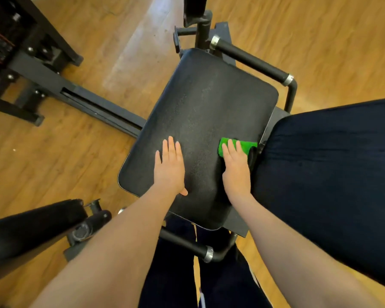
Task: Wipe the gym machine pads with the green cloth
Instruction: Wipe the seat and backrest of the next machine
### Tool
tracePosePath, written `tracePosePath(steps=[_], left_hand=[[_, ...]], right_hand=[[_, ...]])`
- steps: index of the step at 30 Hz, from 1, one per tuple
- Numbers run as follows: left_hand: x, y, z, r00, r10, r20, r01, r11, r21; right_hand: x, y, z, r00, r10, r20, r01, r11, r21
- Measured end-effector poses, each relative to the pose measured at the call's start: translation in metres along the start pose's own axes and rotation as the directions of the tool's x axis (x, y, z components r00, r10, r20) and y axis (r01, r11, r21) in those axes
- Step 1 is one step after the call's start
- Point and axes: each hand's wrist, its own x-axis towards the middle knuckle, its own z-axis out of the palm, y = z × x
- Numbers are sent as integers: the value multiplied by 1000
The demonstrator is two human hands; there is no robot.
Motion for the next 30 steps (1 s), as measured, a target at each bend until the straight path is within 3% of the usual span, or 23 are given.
tracePosePath(steps=[8, 11, 13, 16, 21, 25, 27, 30], left_hand=[[0, 0, -4, 1000, 8, 11, -8, 1000, 10], [-1, 1, -3, 1000, 11, 14, -11, 1000, 4], [-1, 1, -4, 1000, 7, 18, -7, 1000, 6], [0, 1, -6, 1000, 6, 20, -6, 1000, -2], [1, 3, -7, 1000, 4, 29, -3, 1000, -31], [2, 8, -8, 998, -43, 42, 46, 996, -74], [1, 8, -7, 997, -48, 54, 52, 996, -75], [0, 7, -6, 997, -50, 62, 54, 996, -70]], right_hand=[[-76, -23, 12, 983, 26, 184, -27, 1000, 2], [-73, -25, 4, 981, 57, 187, -84, 987, 138], [-59, -29, -11, 985, 155, 73, -169, 951, 258], [-5, -32, -40, 957, 251, -145, -184, 912, 365], [119, -7, -76, 966, 182, -183, -155, 976, 151], [179, 30, -87, 998, 62, -13, -63, 992, -107], [187, 41, -82, 996, 48, 73, -40, 993, -109], [176, 48, -68, 997, 64, 53, -61, 997, -53]])
